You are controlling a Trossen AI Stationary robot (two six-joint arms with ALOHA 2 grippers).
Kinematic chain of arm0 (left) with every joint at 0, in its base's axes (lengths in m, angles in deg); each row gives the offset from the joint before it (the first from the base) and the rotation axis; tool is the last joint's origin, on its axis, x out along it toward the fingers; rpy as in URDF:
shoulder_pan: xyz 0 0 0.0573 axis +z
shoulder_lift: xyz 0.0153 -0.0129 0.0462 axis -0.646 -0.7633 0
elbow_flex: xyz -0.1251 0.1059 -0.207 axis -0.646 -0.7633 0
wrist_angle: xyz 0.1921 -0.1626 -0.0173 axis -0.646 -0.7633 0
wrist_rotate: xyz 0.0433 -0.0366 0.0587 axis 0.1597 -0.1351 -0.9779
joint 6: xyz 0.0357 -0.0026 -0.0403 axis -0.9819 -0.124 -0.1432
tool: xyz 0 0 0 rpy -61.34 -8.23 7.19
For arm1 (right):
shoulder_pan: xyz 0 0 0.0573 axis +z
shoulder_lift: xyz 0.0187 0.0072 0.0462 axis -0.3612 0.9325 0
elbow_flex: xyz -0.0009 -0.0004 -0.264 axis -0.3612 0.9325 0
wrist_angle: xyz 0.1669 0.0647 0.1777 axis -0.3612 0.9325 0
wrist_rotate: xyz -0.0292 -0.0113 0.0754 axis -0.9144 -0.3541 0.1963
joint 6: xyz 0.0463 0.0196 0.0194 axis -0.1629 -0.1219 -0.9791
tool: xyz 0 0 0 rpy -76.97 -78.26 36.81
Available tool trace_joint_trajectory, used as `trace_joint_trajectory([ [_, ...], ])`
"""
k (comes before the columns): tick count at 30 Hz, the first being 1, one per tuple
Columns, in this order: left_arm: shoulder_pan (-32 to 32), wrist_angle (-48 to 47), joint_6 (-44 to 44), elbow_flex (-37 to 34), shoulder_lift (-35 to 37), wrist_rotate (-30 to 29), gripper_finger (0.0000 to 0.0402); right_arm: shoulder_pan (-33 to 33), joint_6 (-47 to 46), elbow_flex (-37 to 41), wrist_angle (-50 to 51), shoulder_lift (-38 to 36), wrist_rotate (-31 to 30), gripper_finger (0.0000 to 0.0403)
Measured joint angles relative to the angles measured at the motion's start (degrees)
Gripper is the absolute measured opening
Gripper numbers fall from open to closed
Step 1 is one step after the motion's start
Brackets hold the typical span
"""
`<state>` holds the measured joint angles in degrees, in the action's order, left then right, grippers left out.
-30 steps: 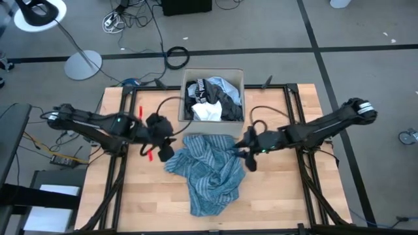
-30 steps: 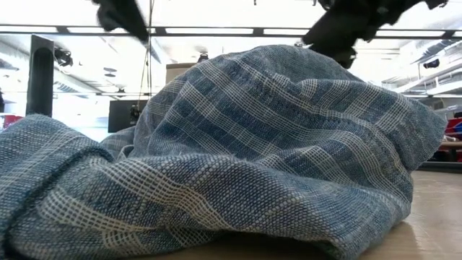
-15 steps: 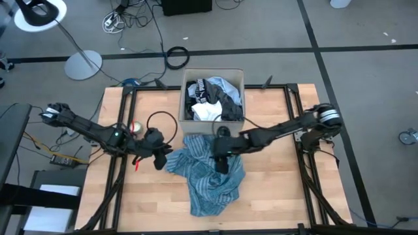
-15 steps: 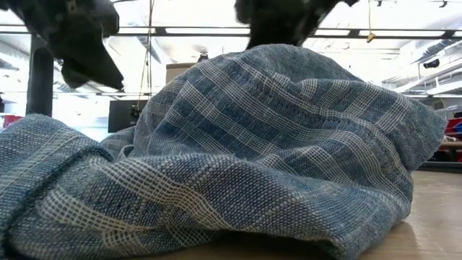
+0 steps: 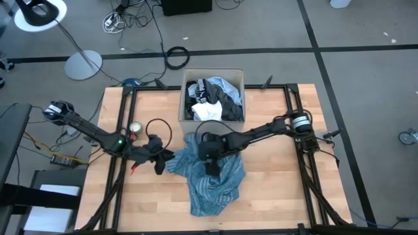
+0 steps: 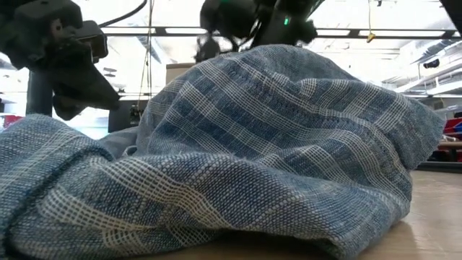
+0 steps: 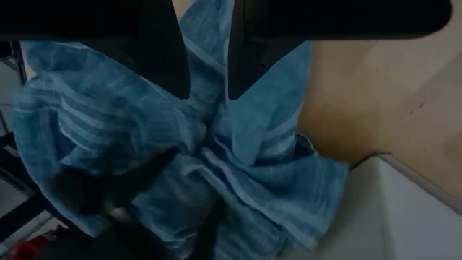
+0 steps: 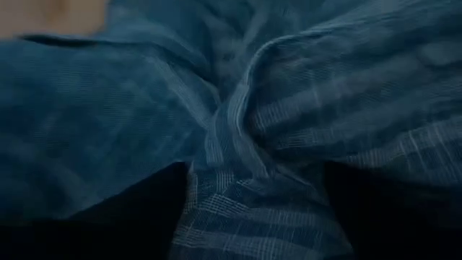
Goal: Sort clothes
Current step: Put the blue patterned cloth into the laundry bin
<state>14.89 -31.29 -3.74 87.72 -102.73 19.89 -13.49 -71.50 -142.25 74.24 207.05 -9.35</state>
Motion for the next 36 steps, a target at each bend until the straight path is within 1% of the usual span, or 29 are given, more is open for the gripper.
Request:
trace_joint_trajectory([
  [2,-0.63,0.95,0.02,-0.91,0.02,-0.27,0.0101,-0.38,-0.96,0.0,-0.08,1.8,1.25,0.0327],
  [3,-0.82,0.89,0.06,-1.3,-0.01,-0.31,0.0101,-0.55,-0.99,-0.02,-0.2,2.45,2.29,0.0314],
  [5,-1.19,0.56,0.97,-1.99,0.0,-0.47,0.0101,-0.71,-0.97,-0.08,-0.38,2.81,3.22,0.0267],
  [7,-1.5,0.48,1.38,-2.6,-0.01,-0.51,0.0101,-0.72,-0.71,-0.1,-0.21,2.53,3.5,0.0192],
  [10,-1.74,-0.01,1.44,-2.91,-0.03,-0.51,0.0101,-0.67,0.08,0.07,1.21,-0.08,3.82,0.0052],
  [11,-1.74,0.0,1.43,-2.91,-0.03,-0.51,0.0101,-0.65,0.79,0.09,1.36,-1.54,3.92,0.003],
  [17,-1.74,-0.35,0.98,-2.91,-0.05,-3.25,0.0101,-0.83,0.95,0.0,2.0,-12.69,2.04,0.0016],
  [20,-1.74,-0.81,0.94,-2.89,-0.38,-3.7,0.0101,-0.82,2.45,-1.56,2.88,-18.55,-1.68,0.0016],
  [23,-1.74,-0.59,0.89,-2.89,-0.69,-4.27,0.0101,-0.84,5.19,-5.09,3.82,-22.58,-5.7,0.0016],
  [28,-1.74,-0.68,0.85,-2.89,-0.7,-5.1,0.0101,-2.29,12.29,-15.34,4.53,-24.33,-11.52,0.0016],
  [32,-1.74,-0.68,0.85,-2.89,-0.69,-5.69,0.0101,-5.2,18.78,-24.84,3.5,-23.66,-12.19,0.0016],
  [36,-1.74,-0.86,0.85,-2.89,-0.88,-5.98,0.0101,-9.21,23.16,-31.67,-2.61,-23.01,-12.02,0.0016],
])
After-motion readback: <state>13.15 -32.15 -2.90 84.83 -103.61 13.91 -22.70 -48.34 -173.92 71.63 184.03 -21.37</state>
